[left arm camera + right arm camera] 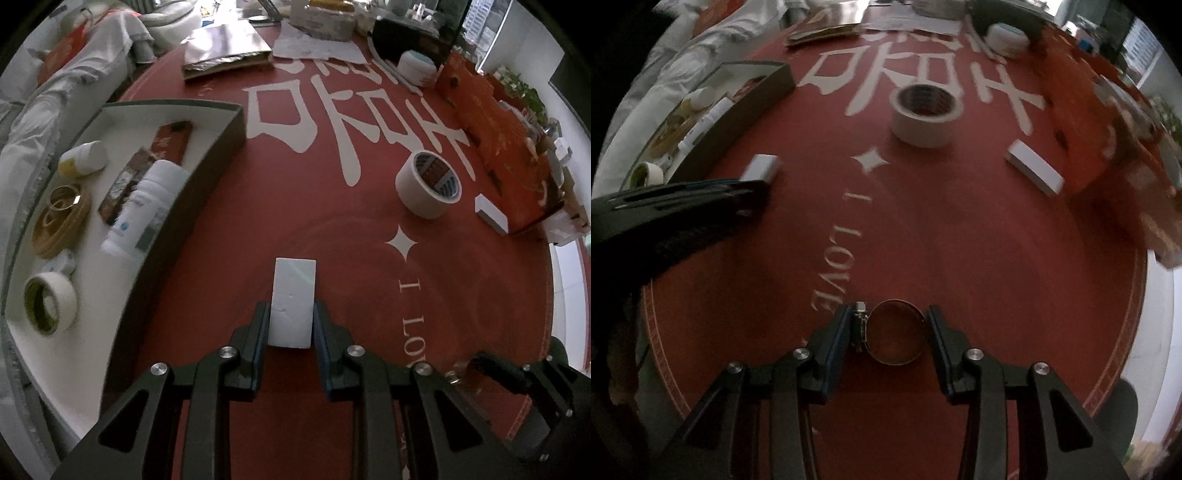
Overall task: Organize rigid objects
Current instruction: 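Close left gripper on the white block while right gripper closes on the hose clamp band, then carry the white block in left gripper while right gripper carries the hose clamp to the tray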
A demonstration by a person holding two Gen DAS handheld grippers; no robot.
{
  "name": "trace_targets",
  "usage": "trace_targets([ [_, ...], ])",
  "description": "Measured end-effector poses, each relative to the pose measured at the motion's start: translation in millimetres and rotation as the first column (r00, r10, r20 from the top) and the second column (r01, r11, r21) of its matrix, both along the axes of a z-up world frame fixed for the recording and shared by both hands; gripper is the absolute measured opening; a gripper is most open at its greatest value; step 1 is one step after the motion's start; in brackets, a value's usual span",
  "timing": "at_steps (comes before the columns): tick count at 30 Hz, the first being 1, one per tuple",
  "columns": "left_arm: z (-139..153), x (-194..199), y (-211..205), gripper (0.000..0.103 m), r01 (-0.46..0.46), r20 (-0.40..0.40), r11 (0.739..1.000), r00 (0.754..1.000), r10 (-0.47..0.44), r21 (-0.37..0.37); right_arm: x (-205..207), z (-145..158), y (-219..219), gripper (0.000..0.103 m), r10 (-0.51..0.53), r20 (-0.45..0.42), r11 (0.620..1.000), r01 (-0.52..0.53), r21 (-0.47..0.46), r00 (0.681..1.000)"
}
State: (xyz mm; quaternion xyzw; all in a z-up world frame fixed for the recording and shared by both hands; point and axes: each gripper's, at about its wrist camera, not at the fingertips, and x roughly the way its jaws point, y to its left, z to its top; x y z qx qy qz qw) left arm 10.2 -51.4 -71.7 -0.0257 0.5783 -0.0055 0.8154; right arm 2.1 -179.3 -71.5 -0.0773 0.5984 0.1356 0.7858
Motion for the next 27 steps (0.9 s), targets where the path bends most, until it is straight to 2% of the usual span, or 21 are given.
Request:
trace_targets([
  [8,21,-25,2,0.025,-0.043,0.047,0.995,0.998,0.039,0.093,-4,9,-37,0.043,-0.089,-0.013,0.995,0.090,0.042,0.996],
  [10,29,-33,1,0.025,-0.063,0.087,0.987,0.995,0.050,0.151,-7,12,-39,0.043,-0.098,-0.008,0.994,0.098,0.047,0.995],
  [15,45,-46,2,0.025,-0.094,0.151,0.975,0.987,0.064,0.204,-19,25,-48,0.043,-0.111,0.003,0.992,0.110,0.066,0.994],
  [24,71,-62,1,0.025,-0.113,0.280,0.943,0.960,0.022,0.314,-23,35,-25,0.043,-0.071,0.015,0.996,0.070,0.061,0.997],
  [27,77,-67,2,0.025,-0.127,0.320,0.923,0.947,0.005,0.363,-22,38,-19,0.043,-0.068,0.018,0.996,0.067,0.057,0.997],
])
